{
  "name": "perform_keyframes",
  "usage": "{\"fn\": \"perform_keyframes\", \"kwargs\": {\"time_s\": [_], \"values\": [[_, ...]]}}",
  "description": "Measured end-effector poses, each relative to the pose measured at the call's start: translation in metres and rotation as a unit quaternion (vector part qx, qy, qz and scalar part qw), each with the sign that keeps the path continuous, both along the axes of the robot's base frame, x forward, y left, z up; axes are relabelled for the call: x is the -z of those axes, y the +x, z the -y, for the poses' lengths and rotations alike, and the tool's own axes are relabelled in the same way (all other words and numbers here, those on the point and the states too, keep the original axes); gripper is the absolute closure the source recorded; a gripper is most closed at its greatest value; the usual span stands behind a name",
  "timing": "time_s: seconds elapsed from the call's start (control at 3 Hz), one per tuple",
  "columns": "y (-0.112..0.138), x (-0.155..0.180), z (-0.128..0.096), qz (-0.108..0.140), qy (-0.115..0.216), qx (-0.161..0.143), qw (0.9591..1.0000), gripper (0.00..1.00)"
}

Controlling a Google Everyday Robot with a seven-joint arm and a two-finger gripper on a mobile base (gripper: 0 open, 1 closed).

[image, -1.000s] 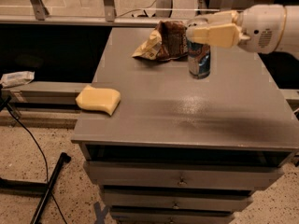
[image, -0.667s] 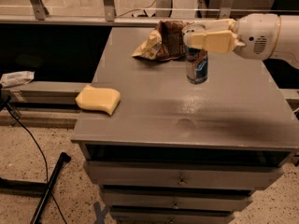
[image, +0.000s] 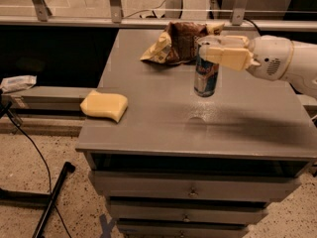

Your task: Place redbull can upright

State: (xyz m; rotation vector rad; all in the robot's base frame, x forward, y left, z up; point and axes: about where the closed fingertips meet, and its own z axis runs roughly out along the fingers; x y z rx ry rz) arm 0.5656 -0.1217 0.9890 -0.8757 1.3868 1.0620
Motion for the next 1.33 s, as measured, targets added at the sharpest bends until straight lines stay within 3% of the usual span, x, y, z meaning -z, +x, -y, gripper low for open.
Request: {"fn": "perform_keyframes", "kwargs": {"time_s": [0.33,0.67,1.0,1.33], "values": [[0.001,0.016,0.008,0.016,0.002,-0.007,0.9998,0.77],[0.002,0.030,0.015,0.037,-0.019,-0.009,0.9991,0.54],[0.001,0.048,0.033,0.060,-0.017,0.002,0.9980,0.31],[0.001,0.051,0.035,0.067,-0.017,0.003,0.9976,0.08]]}}
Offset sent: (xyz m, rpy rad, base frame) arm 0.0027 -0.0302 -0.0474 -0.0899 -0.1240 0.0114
